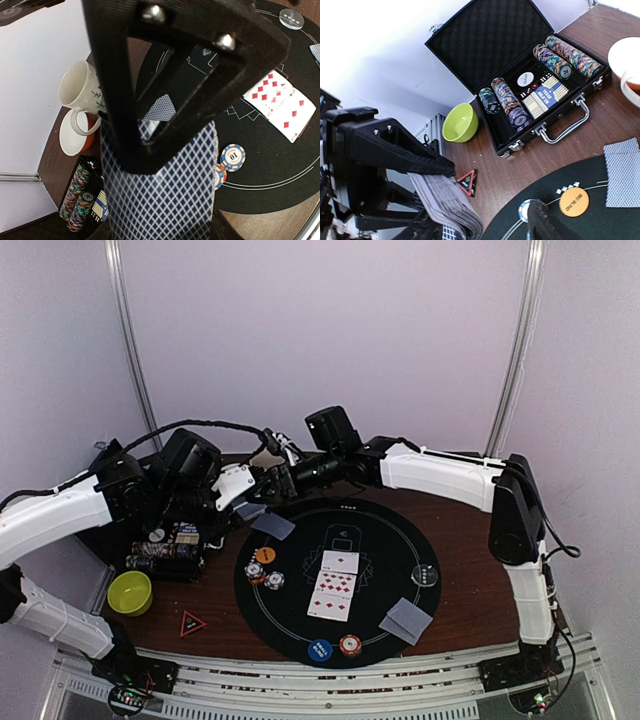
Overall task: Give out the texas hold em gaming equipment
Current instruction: Pick up the poker card from the face-down deck piles, then place the poker card in the community card area.
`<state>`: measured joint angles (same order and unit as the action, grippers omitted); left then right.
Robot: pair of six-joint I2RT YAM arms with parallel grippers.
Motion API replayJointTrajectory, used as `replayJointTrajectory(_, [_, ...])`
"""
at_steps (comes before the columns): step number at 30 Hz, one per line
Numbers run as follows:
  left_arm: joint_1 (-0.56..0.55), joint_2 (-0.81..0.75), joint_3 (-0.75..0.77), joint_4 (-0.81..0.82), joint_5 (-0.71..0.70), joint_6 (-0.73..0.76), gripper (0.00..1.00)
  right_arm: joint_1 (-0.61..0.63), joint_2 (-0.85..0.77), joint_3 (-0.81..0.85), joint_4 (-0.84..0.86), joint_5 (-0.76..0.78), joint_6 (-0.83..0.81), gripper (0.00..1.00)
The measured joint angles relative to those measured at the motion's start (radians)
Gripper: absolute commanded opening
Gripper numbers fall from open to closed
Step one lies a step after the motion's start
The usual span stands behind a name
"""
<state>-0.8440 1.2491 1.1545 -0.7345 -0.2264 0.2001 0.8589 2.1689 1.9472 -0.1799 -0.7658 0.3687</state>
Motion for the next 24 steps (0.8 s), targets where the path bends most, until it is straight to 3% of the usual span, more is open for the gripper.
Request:
replayJointTrajectory(4, [0.002,0.000,0.000,0.000,-0.004,0.001,0.46,0.001,0.005,0.031,-0.056,0.035,-0.027,0.26])
replayJointTrajectory(7, [0.002,0.000,0.000,-0.002,-0.007,0.001,0.46,0.000,-0.005,0.028,-0.090,0.049,-0.058,0.00])
replayJointTrajectory(17, [0.003,-0.011,0.000,-0.006,-0.018,0.001,0.47,-0.073,-0.161,-0.121,-0.142,0.112,-0.080,0.00])
replayJointTrajectory(24, [0.003,-0.019,-0.005,0.001,-0.018,0.001,0.47,-0.253,-0.473,-0.629,0.100,0.356,0.098,0.00])
